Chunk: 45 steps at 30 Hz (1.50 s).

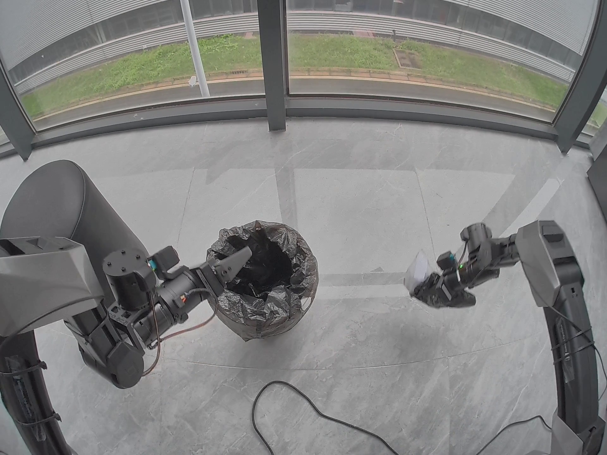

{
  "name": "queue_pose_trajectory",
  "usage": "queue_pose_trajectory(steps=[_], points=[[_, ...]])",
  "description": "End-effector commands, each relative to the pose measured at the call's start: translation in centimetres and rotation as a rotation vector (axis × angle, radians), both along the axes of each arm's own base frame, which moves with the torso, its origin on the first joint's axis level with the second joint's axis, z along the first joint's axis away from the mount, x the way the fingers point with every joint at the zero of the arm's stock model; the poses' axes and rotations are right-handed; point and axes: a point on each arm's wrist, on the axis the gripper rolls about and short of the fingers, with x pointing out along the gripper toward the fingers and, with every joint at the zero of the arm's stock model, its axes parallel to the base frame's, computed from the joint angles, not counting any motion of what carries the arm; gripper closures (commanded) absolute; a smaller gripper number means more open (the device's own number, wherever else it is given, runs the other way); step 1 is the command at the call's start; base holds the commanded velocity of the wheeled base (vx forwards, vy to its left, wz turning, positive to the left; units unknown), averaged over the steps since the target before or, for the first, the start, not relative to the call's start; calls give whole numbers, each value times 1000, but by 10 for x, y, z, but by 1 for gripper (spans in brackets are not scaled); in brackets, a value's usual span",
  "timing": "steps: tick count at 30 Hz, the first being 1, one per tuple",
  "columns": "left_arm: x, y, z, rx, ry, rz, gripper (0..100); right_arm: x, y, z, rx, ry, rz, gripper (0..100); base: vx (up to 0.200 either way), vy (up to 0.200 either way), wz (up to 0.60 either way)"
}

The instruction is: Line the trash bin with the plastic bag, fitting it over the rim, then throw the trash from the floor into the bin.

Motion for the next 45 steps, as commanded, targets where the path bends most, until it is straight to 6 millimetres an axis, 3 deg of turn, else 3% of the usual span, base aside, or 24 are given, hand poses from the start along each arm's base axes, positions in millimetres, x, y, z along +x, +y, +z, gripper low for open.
queue_pose_trajectory(steps=[1, 3, 4, 5, 6, 7, 10, 11, 12, 24, 32, 41, 45], points=[[3, 12, 78, -94, -257, 141, 0, -13, 40, 171, 30, -291, 17, 100, 0, 0, 0], [-4, 14, 95, -110, -292, 163, 0, -27, 76, 206, 56, -324, 32, 100, 0, 0, 0], [-5, 15, 97, -112, -296, 165, 0, -29, 84, 210, 61, -326, 39, 100, 0, 0, 0], [-13, 20, 111, -121, -321, 174, 0, -47, 124, 235, 93, -342, 68, 100, 0, 0, 0], [-15, 21, 113, -122, -325, 177, 0, -50, 130, 238, 98, -343, 75, 100, 0, 0, 0], [-23, 27, 125, -127, -345, 181, 0, -67, 163, 252, 118, -344, 128, 100, 0, 0, 0], [-37, 39, 138, -103, -337, 198, 0, -94, 201, 263, 119, -316, 225, 100, 0, 0, 0], [-37, 39, 138, -103, -337, 198, 0, -94, 201, 263, 119, -316, 225, 100, 0, 0, 0], [-45, 46, 141, -62, -317, 199, 0, -101, 213, 260, 115, -293, 257, 100, 0, 0, 0], [-100, 61, 177, 28, -301, 40, 0, -113, 252, 237, 106, -240, 348, 100, 167, 0, 0], [-106, 62, 181, 27, -298, 41, 0, -111, 257, 225, 97, -217, 355, 100, 200, 0, 0], [-110, 69, 178, 23, -281, 78, 0, -107, 260, 214, 85, -203, 367, 100, 0, 0, 0], [-116, 69, 177, 26, -257, 66, 0, -109, 265, 209, 76, -200, 387, 100, 0, 200, 0]])
